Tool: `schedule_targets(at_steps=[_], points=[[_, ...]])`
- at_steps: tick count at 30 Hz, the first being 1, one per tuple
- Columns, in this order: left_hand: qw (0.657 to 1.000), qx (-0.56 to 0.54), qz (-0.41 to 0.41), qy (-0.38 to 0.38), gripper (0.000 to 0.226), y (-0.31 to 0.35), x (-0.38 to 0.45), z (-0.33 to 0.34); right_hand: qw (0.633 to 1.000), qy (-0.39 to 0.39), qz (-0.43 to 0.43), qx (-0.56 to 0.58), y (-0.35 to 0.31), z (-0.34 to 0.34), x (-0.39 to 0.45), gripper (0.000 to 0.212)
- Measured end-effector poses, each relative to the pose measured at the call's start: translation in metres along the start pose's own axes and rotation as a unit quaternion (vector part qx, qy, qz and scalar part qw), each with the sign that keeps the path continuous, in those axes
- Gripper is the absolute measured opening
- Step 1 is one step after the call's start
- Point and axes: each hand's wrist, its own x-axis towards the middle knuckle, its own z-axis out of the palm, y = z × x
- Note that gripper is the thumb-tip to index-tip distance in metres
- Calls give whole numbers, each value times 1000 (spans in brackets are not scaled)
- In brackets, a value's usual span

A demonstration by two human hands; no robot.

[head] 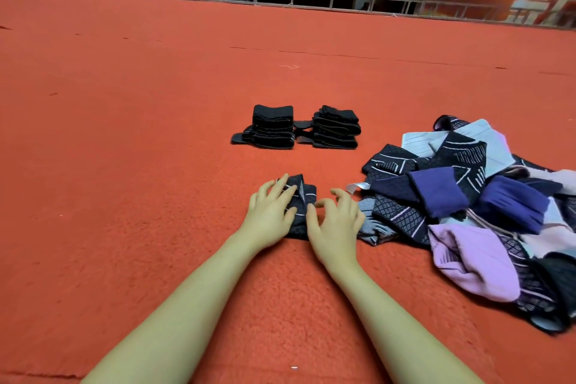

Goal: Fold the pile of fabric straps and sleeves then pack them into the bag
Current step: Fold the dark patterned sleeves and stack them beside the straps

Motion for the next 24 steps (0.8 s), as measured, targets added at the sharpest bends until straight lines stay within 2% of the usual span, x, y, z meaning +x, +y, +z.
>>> schedule_targets(at_steps=[3,7,12,19,24], points=[[992,57,13,-110,51,-4,5,-4,998,-48,2,-28,3,0,-1,47],[982,66,46,-169,51,-14,10,-12,997,-67,-4,-46,3,-2,-3,37],[985,45,58,-157,51,-15,5,-16,995,-66,-32,-62,0,-2,-5,25],[992,23,35,-123,50,-11,-3,-14,993,-112,-30,-30,-3,-9,-6,17],[992,46,69,-93,49,0,-5,-15,999,-32,-26,-35,-5,-13,-15,22]])
